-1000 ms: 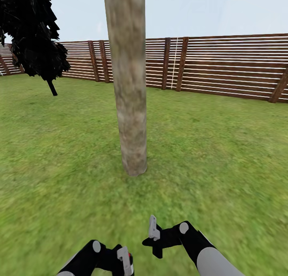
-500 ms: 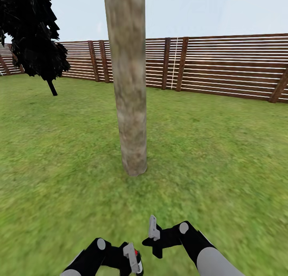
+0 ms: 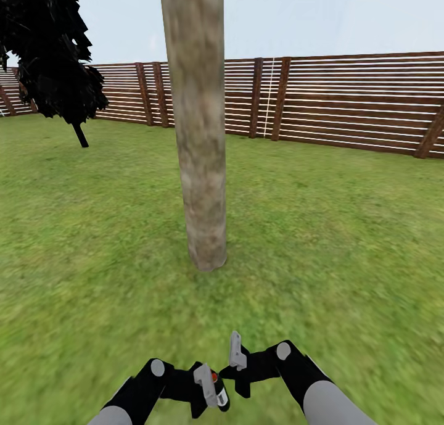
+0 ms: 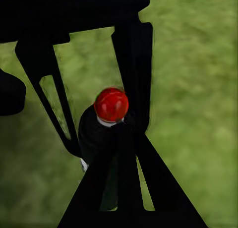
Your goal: In the garden, pick up the pesticide atomizer on the floor and spray pesticide onto both trees until each tree trunk is fully covered.
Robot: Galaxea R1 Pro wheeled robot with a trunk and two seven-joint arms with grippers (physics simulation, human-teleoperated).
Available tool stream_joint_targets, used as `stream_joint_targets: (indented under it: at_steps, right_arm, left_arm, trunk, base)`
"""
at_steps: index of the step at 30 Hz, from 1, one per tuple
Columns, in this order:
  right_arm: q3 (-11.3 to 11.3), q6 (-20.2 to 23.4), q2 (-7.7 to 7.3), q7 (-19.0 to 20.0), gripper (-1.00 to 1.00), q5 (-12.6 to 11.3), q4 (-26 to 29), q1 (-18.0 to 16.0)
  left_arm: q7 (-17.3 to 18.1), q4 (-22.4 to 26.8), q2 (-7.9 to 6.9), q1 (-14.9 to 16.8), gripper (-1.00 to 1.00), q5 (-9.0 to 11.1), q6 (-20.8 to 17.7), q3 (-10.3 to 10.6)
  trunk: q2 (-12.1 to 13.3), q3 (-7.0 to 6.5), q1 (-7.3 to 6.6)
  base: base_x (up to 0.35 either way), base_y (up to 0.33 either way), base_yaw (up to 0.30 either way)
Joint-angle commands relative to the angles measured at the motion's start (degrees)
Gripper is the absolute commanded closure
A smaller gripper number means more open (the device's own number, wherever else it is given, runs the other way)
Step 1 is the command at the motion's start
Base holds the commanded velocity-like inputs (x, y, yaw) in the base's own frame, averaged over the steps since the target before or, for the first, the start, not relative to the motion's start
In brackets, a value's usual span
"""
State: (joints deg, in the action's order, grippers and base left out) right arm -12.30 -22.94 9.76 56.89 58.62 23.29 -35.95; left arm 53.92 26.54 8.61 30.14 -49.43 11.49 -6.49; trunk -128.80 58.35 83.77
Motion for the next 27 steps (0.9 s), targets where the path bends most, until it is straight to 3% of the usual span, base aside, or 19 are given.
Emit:
stream_joint_targets:
  at_steps: [1,9,14,16,21,25,26,27]
  right_arm:
    - [0.0,0.0,0.0,0.0,1.0,0.0,0.0,0.0]
    - [0.0,0.0,0.0,0.0,1.0,0.0,0.0,0.0]
    - [0.0,0.0,0.0,0.0,1.0,0.0,0.0,0.0]
    - [0.0,0.0,0.0,0.1,1.0,0.0,0.0,0.0]
    - [0.0,0.0,-0.03,0.1,1.0,0.0,0.0,0.0]
    - [0.0,0.0,-0.23,0.0,1.0,0.1,0.0,0.0]
    - [0.0,0.0,-0.35,0.0,-1.0,0.1,0.0,0.0]
    - [-0.1,0.0,-0.45,0.0,-1.0,0.1,0.0,0.0]
  left_arm:
    - [0.7,0.0,0.0,0.0,1.0,0.1,0.0,0.0]
    - [1.9,0.1,-0.03,0.1,1.0,0.2,0.0,0.0]
    - [1.8,0.0,-0.9,0.0,1.0,-0.3,-0.5,0.2]
    - [1.7,0.0,-2.51,0.0,1.0,-0.6,-0.6,0.2]
    - [1.7,0.0,-8.15,0.0,1.0,-0.7,-0.9,0.1]
    - [1.7,-0.1,-10.52,-0.1,1.0,-0.7,-0.9,-0.1]
    - [1.8,-0.1,-11.41,-0.2,1.0,-0.7,-0.9,-0.1]
    - [1.8,-0.1,-12.5,-0.3,1.0,-0.6,-0.9,-0.2]
  trunk:
    - [0.0,0.0,0.0]
    - [0.0,0.0,0.0]
    - [0.0,0.0,0.0]
    - [0.0,0.0,0.0]
    - [0.0,0.0,0.0]
    - [0.0,0.0,0.0]
    - [0.0,0.0,0.0]
    - [0.0,0.0,0.0]
  base:
    - [0.0,0.0,0.0]
    - [0.0,0.0,0.0]
    - [0.0,0.0,0.0]
    - [0.0,0.0,0.0]
    - [0.0,0.0,0.0]
    - [0.0,0.0,0.0]
    - [0.0,0.0,0.0]
    - [0.0,0.0,0.0]
